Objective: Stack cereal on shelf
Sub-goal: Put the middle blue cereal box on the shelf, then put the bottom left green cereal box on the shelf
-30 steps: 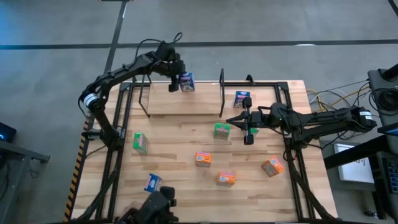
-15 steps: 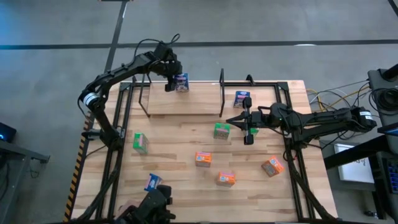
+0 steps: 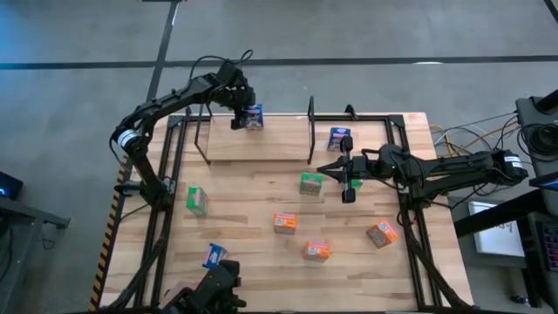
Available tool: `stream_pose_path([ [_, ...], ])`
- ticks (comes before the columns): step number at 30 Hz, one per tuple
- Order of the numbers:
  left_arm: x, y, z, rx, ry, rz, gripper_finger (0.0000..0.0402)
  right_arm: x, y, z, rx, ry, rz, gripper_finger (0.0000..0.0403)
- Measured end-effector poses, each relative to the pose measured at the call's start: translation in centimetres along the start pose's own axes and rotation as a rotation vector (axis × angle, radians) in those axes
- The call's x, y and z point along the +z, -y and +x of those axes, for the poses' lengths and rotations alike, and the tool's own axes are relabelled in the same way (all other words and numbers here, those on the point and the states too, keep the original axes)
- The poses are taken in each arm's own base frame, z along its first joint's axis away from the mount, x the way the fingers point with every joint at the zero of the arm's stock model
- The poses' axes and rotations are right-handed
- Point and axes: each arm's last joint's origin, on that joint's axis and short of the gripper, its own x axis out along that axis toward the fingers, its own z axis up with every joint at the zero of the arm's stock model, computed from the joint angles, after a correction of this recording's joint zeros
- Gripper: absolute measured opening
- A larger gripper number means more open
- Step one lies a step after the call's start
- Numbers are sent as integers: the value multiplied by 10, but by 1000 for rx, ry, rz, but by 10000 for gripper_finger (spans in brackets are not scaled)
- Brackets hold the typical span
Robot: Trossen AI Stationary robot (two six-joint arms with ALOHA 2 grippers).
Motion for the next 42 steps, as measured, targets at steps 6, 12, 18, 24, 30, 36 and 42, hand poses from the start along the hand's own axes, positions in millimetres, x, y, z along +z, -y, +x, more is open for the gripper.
stream_pose_path([
  [6,0,0,0,-1,-1,0,191,0,0,0,0,0,0,9],
  [12,0,1,0,-3,-3,-1,235,0,0,0,0,0,0,9],
  [18,5,1,-8,-10,-6,-1,263,-1,0,0,1,-6,1,9],
  [24,24,0,-33,-32,-12,-55,265,-1,0,0,2,-7,6,9],
  [30,50,13,-51,-119,0,-145,265,-1,0,0,2,-7,9,9],
  [36,77,50,-55,-246,16,-173,265,-2,-1,-1,6,-22,5,9],
  [42,100,105,-60,-348,12,-159,265,-10,-5,-3,26,-44,-6,9],
])
